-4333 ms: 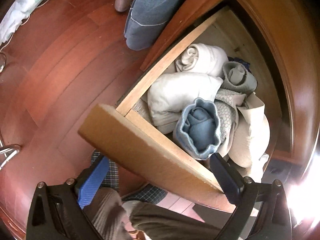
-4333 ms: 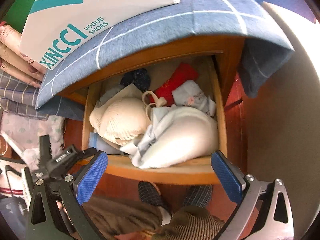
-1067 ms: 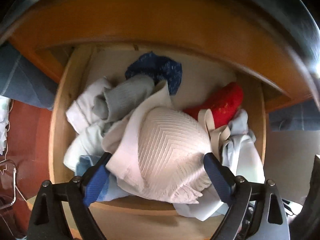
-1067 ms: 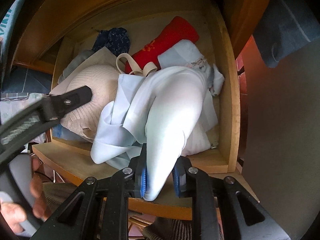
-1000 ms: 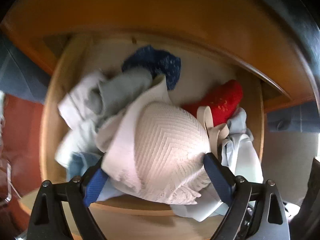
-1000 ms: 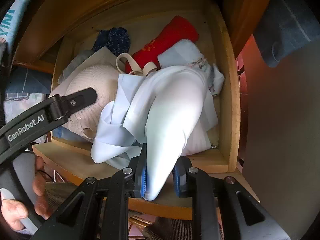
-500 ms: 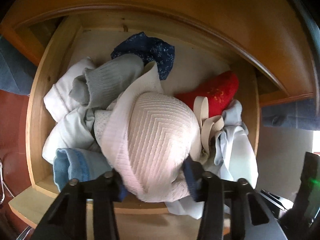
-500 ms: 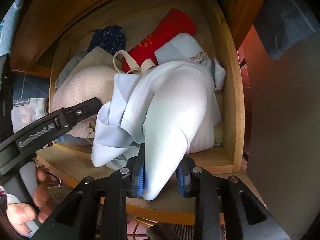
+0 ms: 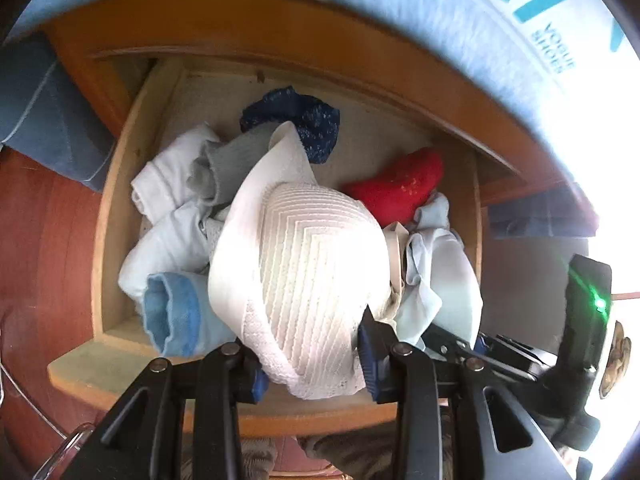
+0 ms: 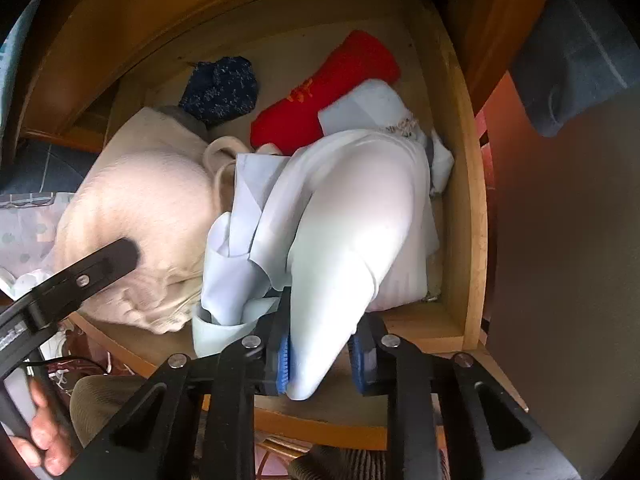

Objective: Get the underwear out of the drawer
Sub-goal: 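Grasp the white garment with the right gripper while the left gripper closes on the beige knit bra, then lift the beige bra out with the left gripper while the right gripper holds the white garment down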

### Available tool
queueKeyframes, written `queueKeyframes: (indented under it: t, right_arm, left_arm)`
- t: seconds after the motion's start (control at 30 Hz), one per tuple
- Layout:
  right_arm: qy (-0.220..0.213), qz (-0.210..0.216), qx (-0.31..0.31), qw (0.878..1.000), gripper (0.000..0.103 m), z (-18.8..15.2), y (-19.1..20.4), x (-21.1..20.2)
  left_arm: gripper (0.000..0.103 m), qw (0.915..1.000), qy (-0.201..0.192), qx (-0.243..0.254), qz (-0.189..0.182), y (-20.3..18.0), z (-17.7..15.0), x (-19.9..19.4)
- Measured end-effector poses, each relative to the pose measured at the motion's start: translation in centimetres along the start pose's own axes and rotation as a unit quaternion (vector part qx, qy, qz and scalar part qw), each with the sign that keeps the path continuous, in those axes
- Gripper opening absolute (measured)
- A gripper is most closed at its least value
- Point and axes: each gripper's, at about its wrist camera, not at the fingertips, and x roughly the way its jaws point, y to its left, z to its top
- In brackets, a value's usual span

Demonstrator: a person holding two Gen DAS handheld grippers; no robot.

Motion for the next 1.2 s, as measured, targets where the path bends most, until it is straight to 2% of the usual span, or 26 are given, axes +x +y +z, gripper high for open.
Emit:
queueKeyframes:
  t: [0.2, 0.3, 0.67, 0.8, 0.93, 1.0, 1.13, 1.2]
  right_arm:
    - [-0.007, 0.006, -0.001, 1.000, 0.021, 0.0, 0.1, 0.0]
    - [-0.007, 0.009, -0.001, 1.000, 0.021, -0.1, 0.0, -0.2]
    - [-0.002, 0.015, -0.002, 1.000, 0.021, -0.1, -0.3, -0.2]
    - [0.000, 0.018, -0.002, 1.000, 0.021, -0.1, -0.3, -0.2]
    - [0.001, 0.021, -0.001, 1.000, 0.022, -0.1, -0.4, -0.1]
    - [0.003, 0.024, 0.001, 1.000, 0.022, -0.2, -0.5, -0.1]
    - [0.004, 0.025, -0.001, 1.000, 0.023, -0.2, -0.4, 0.0]
    - [0.005, 0.026, 0.000, 1.000, 0.023, -0.2, -0.5, -0.1]
  left_arm:
    - [0.036, 0.9998, -0.007, -0.005, -0.017, 0.5, 0.1, -1.6]
    - [0.037, 0.9996, 0.006, -0.014, -0.024, 0.5, 0.2, -1.7]
    - [0.051, 0.9993, 0.021, -0.027, -0.013, 0.5, 0.4, -1.8]
    - [0.053, 0.9988, 0.031, -0.039, -0.007, 0.6, 0.8, -1.5]
    - [0.057, 0.9995, 0.023, -0.021, 0.011, -0.1, 1.2, -1.8]
    - [0.059, 0.9992, 0.033, -0.017, 0.017, -0.1, 1.4, -1.5]
    - [0.060, 0.9986, 0.044, -0.021, 0.021, 0.3, 1.6, -1.2]
    - [0.060, 0.9987, 0.040, -0.029, 0.010, 0.3, 1.8, -1.6]
